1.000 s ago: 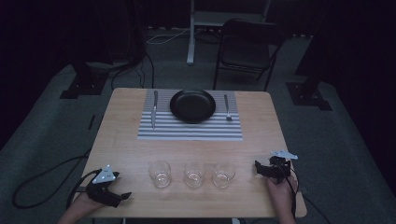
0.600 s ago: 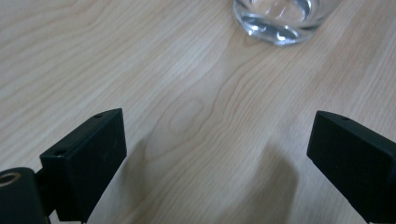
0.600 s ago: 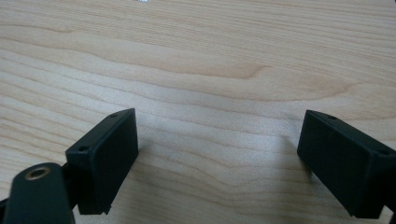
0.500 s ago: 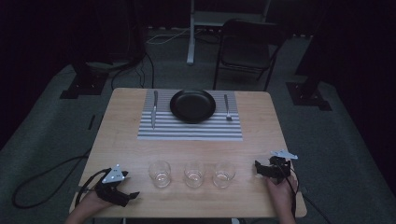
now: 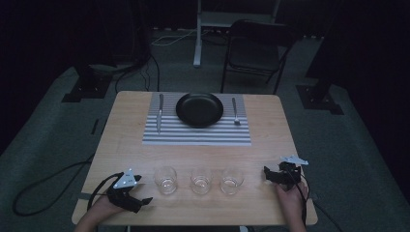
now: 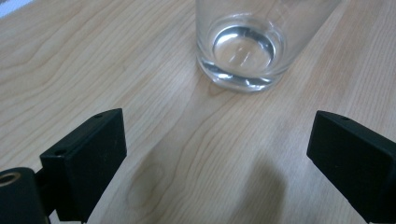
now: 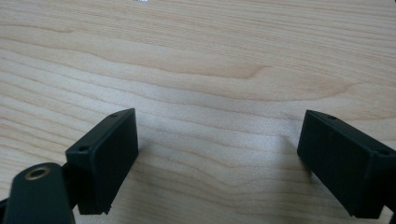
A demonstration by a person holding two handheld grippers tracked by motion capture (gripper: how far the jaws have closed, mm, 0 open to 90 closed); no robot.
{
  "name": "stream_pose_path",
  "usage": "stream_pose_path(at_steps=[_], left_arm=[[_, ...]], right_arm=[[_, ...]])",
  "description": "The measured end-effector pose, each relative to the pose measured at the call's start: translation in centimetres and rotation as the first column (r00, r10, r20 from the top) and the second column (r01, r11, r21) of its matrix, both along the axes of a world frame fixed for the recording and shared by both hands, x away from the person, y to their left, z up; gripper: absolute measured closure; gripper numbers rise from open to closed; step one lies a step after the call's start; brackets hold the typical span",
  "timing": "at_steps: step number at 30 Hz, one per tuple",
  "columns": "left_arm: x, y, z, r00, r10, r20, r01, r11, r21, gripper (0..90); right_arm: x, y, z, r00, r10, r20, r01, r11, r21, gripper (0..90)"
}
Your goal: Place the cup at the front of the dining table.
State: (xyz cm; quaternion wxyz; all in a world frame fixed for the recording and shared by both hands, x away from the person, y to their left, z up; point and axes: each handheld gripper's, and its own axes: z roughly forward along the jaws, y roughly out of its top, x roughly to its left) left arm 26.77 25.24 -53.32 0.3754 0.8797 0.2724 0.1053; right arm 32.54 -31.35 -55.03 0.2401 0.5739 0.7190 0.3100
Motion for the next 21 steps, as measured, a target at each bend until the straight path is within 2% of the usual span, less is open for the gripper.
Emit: stream_pose_path(at_steps=[8,10,21], left_arm=[[0.4,-1.3,0.0,0.9999,-0.016,0.000,0.016,0.9999,0.002,5.2],[0.6,-1.6,0.0,0.9998,-0.018,-0.005,0.018,0.9998,-0.002,5.2],[1.3,-3.5,0.2,0.9988,-0.044,0.021,0.044,0.9984,-0.036,5.2]], right_arm=[[0.0,0.0,0.0,1.0000,0.000,0.000,0.000,1.000,0.000,11.9],[0.0,0.0,0.0,1.0000,0.000,0.000,0.000,1.000,0.000,11.9],[0.0,0.0,0.0,1.0000,0.000,0.000,0.000,1.000,0.000,11.9]])
